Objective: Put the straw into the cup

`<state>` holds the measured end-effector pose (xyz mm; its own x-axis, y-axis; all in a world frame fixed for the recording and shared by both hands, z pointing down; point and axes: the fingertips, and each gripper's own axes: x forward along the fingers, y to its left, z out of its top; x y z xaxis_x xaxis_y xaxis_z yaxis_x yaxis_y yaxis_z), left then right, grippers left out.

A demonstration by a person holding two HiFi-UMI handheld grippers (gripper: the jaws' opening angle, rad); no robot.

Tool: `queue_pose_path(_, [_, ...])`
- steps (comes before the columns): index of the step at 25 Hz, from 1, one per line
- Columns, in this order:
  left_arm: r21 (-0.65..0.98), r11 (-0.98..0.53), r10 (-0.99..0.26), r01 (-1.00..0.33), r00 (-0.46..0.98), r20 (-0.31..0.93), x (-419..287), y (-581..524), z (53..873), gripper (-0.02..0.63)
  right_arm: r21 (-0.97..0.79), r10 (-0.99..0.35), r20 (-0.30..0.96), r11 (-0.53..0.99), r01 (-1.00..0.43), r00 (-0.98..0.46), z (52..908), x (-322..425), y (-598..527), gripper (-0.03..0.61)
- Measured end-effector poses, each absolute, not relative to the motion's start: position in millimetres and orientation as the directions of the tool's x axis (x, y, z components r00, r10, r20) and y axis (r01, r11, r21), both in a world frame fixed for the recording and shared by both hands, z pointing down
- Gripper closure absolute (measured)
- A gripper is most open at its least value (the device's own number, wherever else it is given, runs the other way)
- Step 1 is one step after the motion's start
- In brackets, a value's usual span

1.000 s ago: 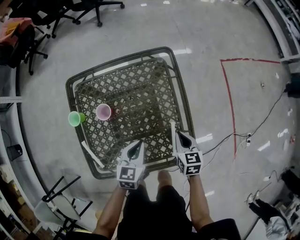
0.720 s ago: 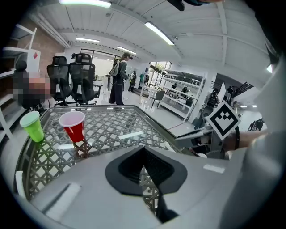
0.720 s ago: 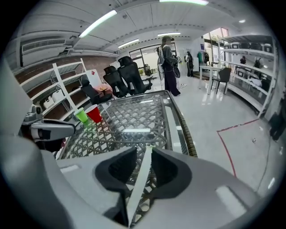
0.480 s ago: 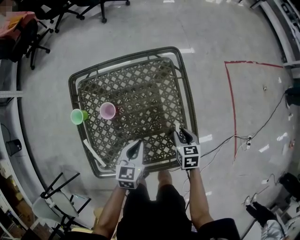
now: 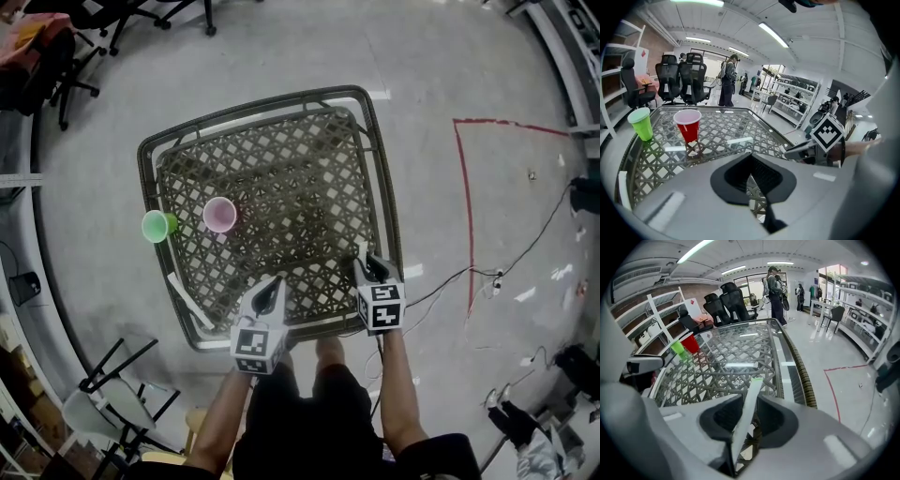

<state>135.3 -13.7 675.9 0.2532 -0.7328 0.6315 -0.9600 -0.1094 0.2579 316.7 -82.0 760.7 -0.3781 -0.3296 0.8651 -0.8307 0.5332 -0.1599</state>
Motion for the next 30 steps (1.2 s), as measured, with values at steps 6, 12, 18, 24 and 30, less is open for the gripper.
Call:
queue_pose_path(6, [0.255, -0.103, -0.742, -0.961, 0.246, 0.624, 127.7, -7.9, 666.9, 0.607, -0.130, -0.342, 0.868, 0.542, -0.830, -0.360, 752.9, 318.5, -83.3, 0.525])
queue_pose_path(12, [0.238, -0.098, -0.763, -0.966, 0.227, 0.606, 114.0, -6.1, 647.7, 0.607, -0.143, -0.400, 0.822, 0.543, -0.827, -0.405, 720.6, 305.1, -83.7, 0.525])
queue_pose_path(18, [0.220, -0.104, -0.794, -0.970, 0.214, 0.569, 104.5, -4.7, 613.7, 0.607, -0.158, -0.467, 0.750, 0.562, -0.812, -0.468, 665.2, 279.9, -86.1, 0.525])
queue_pose_path(24, [0.243, -0.118, -0.819, -0.963, 0.233, 0.525, 99.1, -2.9, 566.7, 0.607, -0.147, -0.536, 0.657, 0.600, -0.787, -0.531, 594.9, 250.5, -82.6, 0.525])
queue_pose_path(30, [0.160, -0.118, -0.877, -0.980, 0.178, 0.447, 65.8, -12.6, 522.5, 0.607, -0.162, -0.594, 0.536, 0.624, -0.764, -0.599, 523.2, 212.0, -85.2, 0.525])
